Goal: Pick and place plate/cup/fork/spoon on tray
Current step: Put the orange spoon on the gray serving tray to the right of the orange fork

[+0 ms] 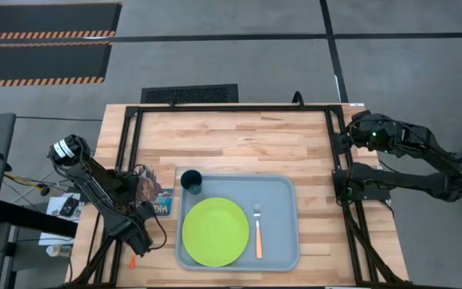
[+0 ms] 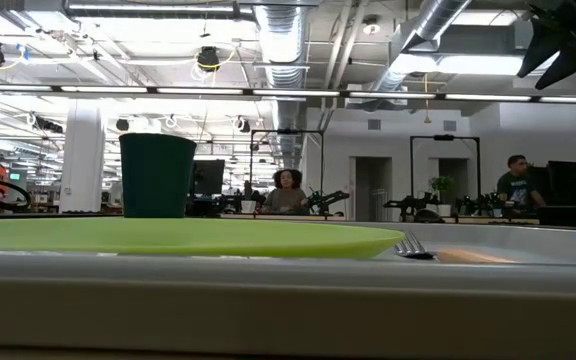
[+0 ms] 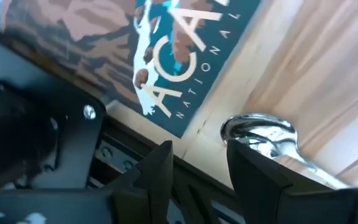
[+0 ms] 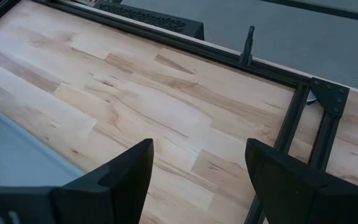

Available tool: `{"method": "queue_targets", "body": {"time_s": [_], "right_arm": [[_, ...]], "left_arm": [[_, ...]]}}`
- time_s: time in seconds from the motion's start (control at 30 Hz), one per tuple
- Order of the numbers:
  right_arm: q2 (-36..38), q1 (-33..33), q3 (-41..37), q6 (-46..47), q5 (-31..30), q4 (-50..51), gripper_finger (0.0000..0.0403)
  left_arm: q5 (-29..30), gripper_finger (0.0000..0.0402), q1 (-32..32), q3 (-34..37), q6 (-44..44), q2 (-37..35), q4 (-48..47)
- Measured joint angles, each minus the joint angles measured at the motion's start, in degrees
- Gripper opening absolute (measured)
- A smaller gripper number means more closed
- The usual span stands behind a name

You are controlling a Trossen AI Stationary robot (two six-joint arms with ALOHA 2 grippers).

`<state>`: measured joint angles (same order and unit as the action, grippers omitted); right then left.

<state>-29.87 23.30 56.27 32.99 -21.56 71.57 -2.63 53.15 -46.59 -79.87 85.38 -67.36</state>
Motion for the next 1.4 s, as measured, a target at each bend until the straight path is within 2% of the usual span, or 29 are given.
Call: {"method": "queue_targets", "body": {"time_s": [0.3, 0.47, 0.7, 0.93, 1.1, 1.4], "right_arm": [[0.0, 0.0, 0.0, 0.0, 0.0, 0.0, 0.0281], [0.0, 0.0, 0.0, 0.0, 0.0, 0.0, 0.0281], [0.0, 0.0, 0.0, 1.5, -0.9, 0.0, 0.0281], [0.0, 0.0, 0.0, 1.5, -0.9, 0.0, 0.0281], [0.0, 0.0, 0.0, 1.6, -0.9, 0.0, 0.0281], [0.0, 0.0, 0.0, 1.6, -1.0, 0.0, 0.0281]], "left_arm": [[0.1, 0.0139, 0.0, 0.0, 19.3, 0.0, 0.3], [0.0, 0.0139, 0.0, 0.0, 26.8, 0.0, 2.3], [3.5, 0.0139, 0.0, 0.0, 30.1, 0.0, 4.3], [-0.9, 0.0139, 0.0, 5.4, 31.0, -1.9, 10.4], [0.1, 0.0139, 0.0, 7.2, 29.6, -3.1, 12.0], [0.3, 0.0139, -0.1, 7.2, 32.3, -3.4, 14.8]]}}
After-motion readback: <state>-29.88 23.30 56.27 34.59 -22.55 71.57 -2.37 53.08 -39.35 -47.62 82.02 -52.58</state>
